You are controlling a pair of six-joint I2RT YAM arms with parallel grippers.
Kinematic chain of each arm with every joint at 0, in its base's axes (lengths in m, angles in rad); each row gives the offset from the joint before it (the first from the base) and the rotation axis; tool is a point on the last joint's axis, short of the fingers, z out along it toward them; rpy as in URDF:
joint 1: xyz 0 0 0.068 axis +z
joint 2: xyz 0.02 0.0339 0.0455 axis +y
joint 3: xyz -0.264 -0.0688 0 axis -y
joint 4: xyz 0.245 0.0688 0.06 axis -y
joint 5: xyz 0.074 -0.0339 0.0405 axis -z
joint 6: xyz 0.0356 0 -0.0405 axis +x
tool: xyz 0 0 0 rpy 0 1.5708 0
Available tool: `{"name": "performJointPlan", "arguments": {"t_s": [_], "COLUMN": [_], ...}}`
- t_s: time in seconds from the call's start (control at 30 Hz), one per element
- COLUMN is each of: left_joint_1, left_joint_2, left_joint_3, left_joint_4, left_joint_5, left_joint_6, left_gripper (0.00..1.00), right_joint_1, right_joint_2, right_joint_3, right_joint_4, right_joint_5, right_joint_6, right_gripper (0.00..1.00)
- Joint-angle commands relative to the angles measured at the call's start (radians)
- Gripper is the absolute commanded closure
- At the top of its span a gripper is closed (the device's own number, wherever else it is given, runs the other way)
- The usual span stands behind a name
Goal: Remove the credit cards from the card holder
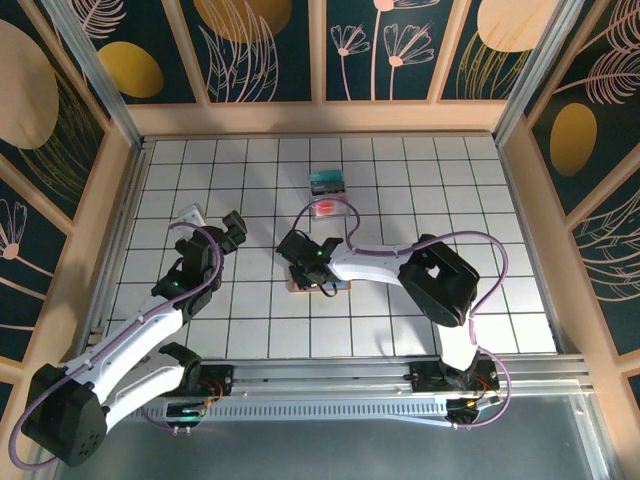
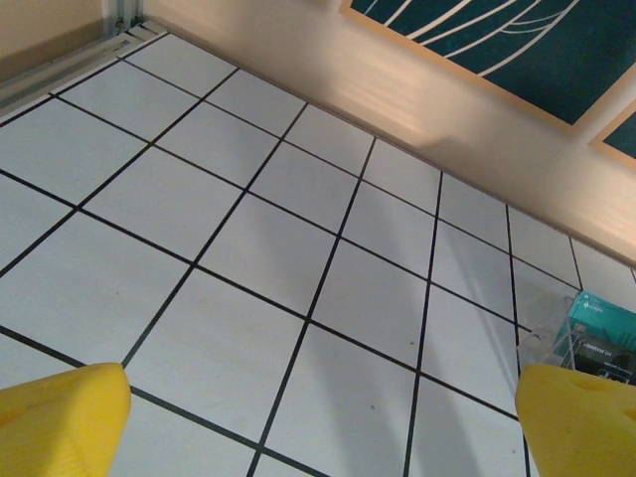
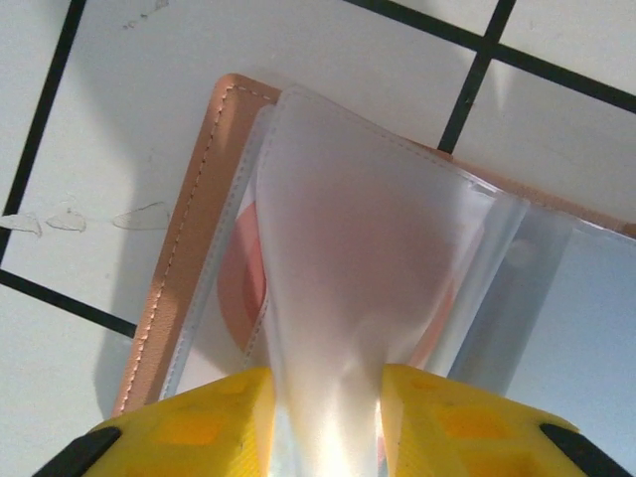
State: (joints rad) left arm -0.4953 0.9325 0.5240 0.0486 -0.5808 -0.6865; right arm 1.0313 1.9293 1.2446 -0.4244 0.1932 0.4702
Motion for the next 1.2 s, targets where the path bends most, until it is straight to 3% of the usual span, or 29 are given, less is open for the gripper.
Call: {"name": "performJointPlan", "arguments": {"t_s": [0.0, 0.33, 0.67, 1.17], "left_joint_1": [0.004, 0.004, 0.004, 0.003], "left_joint_2": [0.002, 0.009, 0.020, 0.081], "left_joint_3": [0.034, 0.056, 0.068, 0.122], "left_joint_4": [0.002, 0.005, 0.005, -0.017], "left_joint_5": [-0.001, -0.008, -0.007, 0.086], "left_joint_6": [0.023, 0.039, 0.046, 0.116], "left_gripper": [0.01, 0.01, 0.01, 0.01], "right_joint_1": [-0.011, -0.035, -0.078, -0.165], "right_joint_2": [-0.014, -0.063, -0.135, -0.237], "right_joint_3": [0.004, -0.011, -0.081, -0.246], "right_joint_4": [-0.062, -0.121, -0.124, 0.004], "right_joint_5": [0.069, 0.170, 0.186, 0.082], "right_joint_6": [0.018, 0.067, 0.114, 0.102], "right_gripper": [0.67, 0.57, 0.57, 0.76]}}
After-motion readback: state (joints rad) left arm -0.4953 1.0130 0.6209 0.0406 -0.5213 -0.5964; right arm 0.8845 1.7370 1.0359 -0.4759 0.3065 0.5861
